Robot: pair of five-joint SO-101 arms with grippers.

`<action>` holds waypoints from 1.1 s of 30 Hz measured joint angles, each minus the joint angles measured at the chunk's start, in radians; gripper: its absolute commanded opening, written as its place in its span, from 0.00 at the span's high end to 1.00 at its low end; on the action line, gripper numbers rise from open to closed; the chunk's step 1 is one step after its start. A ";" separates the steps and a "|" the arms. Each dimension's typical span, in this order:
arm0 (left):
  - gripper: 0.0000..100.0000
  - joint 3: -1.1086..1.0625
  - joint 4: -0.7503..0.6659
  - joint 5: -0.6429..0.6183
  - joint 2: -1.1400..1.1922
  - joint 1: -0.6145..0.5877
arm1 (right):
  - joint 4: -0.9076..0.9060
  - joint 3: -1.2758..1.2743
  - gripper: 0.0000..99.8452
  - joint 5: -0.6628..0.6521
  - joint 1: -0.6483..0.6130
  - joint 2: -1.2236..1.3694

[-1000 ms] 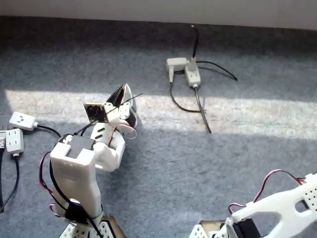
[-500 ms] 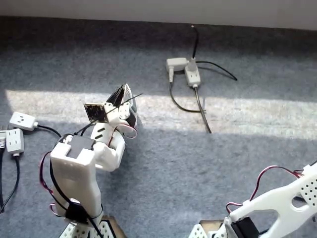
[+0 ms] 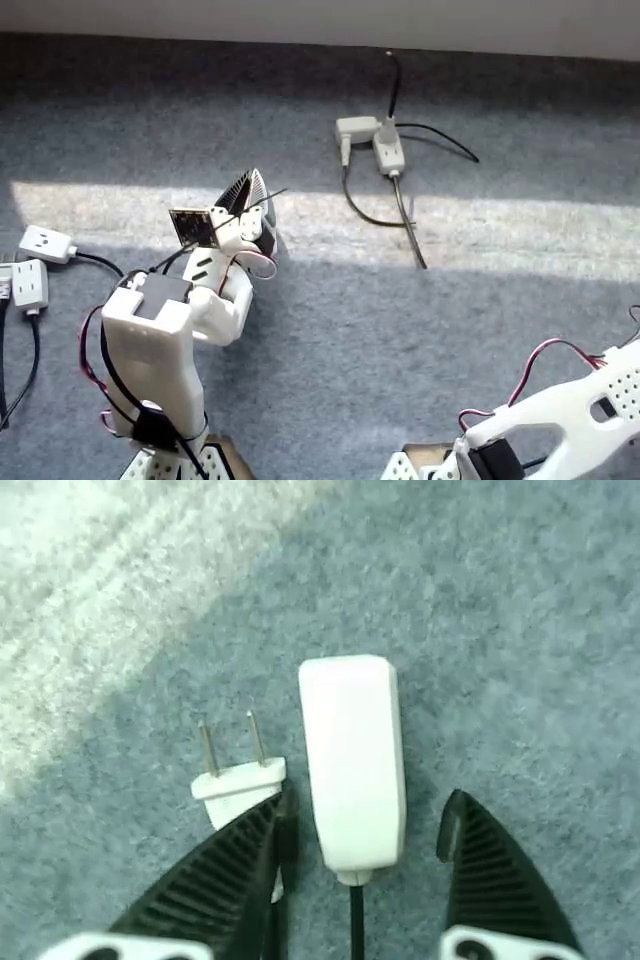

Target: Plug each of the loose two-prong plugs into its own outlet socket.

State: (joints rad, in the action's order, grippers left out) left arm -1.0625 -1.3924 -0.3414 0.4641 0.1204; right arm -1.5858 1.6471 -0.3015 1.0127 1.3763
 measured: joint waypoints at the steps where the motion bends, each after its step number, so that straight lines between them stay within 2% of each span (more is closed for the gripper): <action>1: 0.99 0.000 0.000 0.000 0.000 0.000 | 0.000 0.000 0.84 0.000 0.000 0.000; 4: 0.99 0.000 0.000 0.000 0.000 0.000 | 0.005 0.000 0.98 0.000 -0.003 0.000; 5: 0.99 0.000 0.000 0.000 0.000 0.000 | 0.006 0.000 1.00 0.000 -0.005 0.000; 7: 0.99 0.000 0.000 0.000 0.000 0.000 | 0.006 0.000 0.98 0.000 -0.006 0.000; 15: 0.99 0.000 0.000 0.000 0.000 0.000 | -0.017 -0.002 0.99 0.000 -0.049 -0.028; 21: 0.99 0.000 0.000 0.000 0.000 0.000 | -0.133 -0.002 0.99 0.000 -0.158 -0.301; 24: 0.99 0.000 0.000 0.000 0.000 0.000 | -0.137 -0.002 0.99 0.009 -0.242 -0.445; 33: 0.99 0.000 0.000 0.000 0.000 0.000 | -0.137 0.000 0.99 0.270 -0.480 -0.626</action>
State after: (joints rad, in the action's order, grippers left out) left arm -1.0625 -1.3924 -0.3414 0.4641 0.1204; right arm -1.7223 1.6471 -0.0315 0.5324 0.7503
